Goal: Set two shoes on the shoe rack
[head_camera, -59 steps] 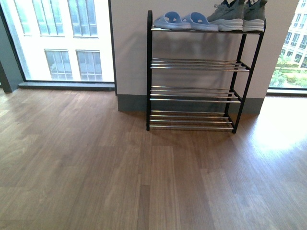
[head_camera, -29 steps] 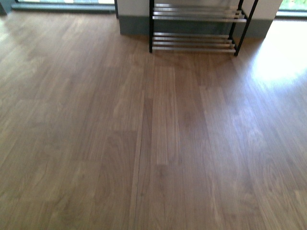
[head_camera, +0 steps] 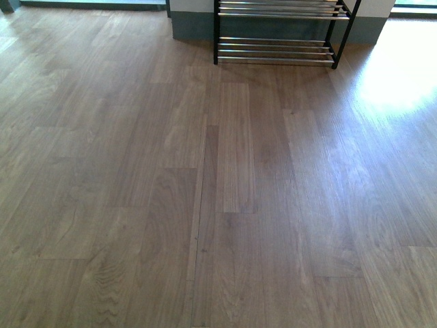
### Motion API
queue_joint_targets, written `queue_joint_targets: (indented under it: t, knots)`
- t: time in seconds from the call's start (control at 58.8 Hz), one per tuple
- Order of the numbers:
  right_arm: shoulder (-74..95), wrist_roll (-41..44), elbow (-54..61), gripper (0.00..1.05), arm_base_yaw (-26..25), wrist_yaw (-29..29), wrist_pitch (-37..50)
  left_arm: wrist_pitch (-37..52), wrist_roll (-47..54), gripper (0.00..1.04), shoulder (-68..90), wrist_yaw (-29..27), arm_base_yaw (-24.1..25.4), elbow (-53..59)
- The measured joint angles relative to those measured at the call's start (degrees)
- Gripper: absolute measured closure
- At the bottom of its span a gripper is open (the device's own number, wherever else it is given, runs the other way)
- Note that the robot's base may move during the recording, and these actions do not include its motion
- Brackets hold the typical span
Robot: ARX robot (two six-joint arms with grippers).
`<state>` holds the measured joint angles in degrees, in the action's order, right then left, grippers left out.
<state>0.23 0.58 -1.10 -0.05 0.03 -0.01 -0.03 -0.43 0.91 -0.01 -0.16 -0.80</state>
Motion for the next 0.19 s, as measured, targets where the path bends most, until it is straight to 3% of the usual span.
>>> queue_joint_targets:
  t: [0.187]
  knots:
    - [0.0,0.0,0.0,0.09,0.0,0.0,0.0,0.0,0.0,0.09,0.0,0.0,0.0,0.0]
